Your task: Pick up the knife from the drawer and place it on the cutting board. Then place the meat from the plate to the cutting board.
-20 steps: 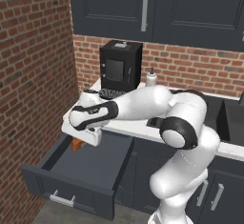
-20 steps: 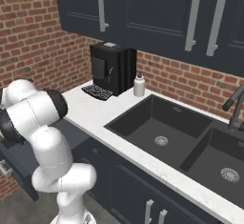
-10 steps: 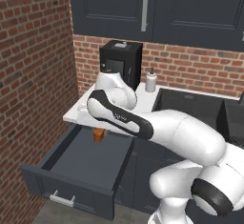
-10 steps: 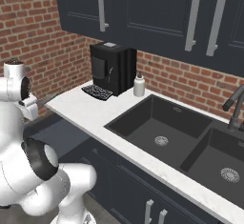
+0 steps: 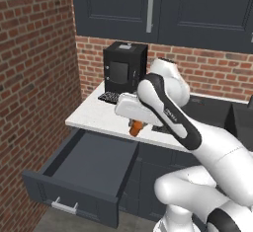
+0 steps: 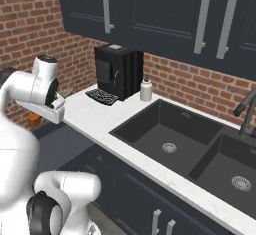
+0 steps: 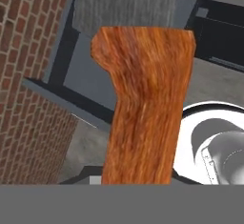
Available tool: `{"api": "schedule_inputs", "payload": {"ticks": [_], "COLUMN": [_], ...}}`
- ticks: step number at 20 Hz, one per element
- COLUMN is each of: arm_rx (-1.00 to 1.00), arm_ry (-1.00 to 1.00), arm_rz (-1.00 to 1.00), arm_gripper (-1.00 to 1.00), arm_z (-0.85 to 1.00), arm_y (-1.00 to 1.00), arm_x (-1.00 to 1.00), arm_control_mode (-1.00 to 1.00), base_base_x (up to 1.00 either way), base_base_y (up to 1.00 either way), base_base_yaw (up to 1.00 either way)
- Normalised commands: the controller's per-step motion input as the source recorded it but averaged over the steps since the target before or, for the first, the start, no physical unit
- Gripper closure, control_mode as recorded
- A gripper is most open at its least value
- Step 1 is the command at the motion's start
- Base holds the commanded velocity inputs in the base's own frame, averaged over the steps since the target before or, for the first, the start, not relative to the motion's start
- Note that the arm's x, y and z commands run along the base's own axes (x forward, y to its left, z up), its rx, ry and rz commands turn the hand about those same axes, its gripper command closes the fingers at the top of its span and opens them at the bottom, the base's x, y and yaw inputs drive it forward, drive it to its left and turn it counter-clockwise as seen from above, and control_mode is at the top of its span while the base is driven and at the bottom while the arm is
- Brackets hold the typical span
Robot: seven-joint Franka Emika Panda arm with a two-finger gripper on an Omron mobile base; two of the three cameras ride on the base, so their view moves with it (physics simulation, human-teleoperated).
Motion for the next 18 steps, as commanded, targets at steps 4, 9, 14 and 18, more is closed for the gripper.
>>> {"api": "schedule_inputs", "payload": {"ticks": [4, 9, 14, 18], "arm_rx": [0.19, -0.04, -0.31, -0.33], "arm_ry": [0.00, 0.01, 0.01, 0.00], "arm_rz": [0.05, 0.12, 0.18, 0.10], "arm_gripper": [1.00, 1.00, 1.00, 1.00], "arm_z": [0.07, 0.00, -0.01, 0.02], "arm_y": [-0.86, -0.61, -0.44, -0.37], "arm_x": [0.02, 0.00, 0.00, 0.00], "arm_control_mode": [-1.00, -1.00, -1.00, -1.00], "base_base_x": [0.00, 0.00, 0.00, 0.00], "base_base_y": [0.00, 0.00, 0.00, 0.00], "base_base_yaw": [0.00, 0.00, 0.00, 0.00]}}
